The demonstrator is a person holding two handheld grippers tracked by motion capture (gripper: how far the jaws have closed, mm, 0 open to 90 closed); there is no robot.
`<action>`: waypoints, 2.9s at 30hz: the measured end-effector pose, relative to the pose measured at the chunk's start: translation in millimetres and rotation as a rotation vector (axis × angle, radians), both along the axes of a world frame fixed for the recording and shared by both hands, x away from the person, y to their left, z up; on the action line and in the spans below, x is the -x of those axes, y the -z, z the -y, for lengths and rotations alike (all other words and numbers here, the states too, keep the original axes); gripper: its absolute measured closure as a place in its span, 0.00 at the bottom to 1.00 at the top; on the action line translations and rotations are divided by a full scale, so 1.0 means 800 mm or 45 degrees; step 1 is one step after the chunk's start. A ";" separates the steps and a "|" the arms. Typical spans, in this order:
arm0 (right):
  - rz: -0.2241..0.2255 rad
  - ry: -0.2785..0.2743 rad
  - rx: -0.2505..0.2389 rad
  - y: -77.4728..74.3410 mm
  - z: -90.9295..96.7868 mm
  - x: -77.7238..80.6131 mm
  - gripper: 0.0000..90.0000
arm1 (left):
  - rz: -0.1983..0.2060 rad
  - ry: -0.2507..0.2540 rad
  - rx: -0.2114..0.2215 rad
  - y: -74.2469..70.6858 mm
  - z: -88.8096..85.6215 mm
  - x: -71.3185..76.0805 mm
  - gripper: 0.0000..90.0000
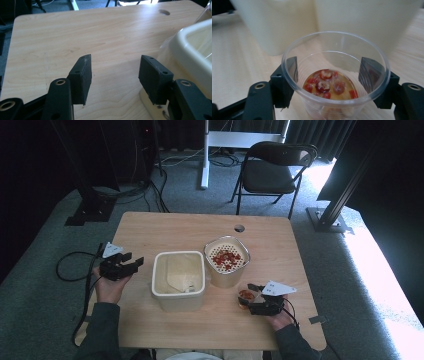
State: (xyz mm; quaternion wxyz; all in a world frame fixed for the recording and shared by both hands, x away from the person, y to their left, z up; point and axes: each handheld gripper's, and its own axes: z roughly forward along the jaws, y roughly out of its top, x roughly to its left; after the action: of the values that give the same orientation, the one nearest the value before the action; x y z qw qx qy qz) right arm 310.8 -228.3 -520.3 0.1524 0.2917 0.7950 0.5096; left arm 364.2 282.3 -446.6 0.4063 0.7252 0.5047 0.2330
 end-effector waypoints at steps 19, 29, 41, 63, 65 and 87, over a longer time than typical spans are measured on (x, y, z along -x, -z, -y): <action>0.097 0.100 0.010 -0.021 0.011 0.006 0.38 | -0.038 -0.091 -0.087 0.093 0.003 -0.001 0.50; 0.128 0.134 -0.030 -0.030 0.011 0.009 0.38 | -0.046 -0.074 -0.142 0.108 0.011 -0.005 0.47; 0.151 0.160 -0.061 -0.042 0.010 0.006 0.38 | -0.074 -0.088 -0.170 0.119 0.016 -0.010 0.46; 0.149 0.173 -0.092 -0.048 0.016 0.013 0.38 | -0.092 -0.076 -0.216 0.120 0.021 -0.011 0.45; 0.146 0.168 -0.081 -0.046 0.014 0.014 0.38 | -0.099 -0.078 -0.215 0.120 0.021 -0.011 0.45; 0.175 0.237 -0.046 -0.065 0.020 0.008 0.38 | -0.109 -0.074 -0.217 0.120 0.022 -0.012 0.45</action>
State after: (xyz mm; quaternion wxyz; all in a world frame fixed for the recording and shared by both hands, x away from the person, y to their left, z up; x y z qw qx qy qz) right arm 304.3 -244.3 -468.3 0.2478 0.3314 0.7428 0.5264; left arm 373.6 265.0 -542.8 0.3144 0.7514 0.5209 0.2555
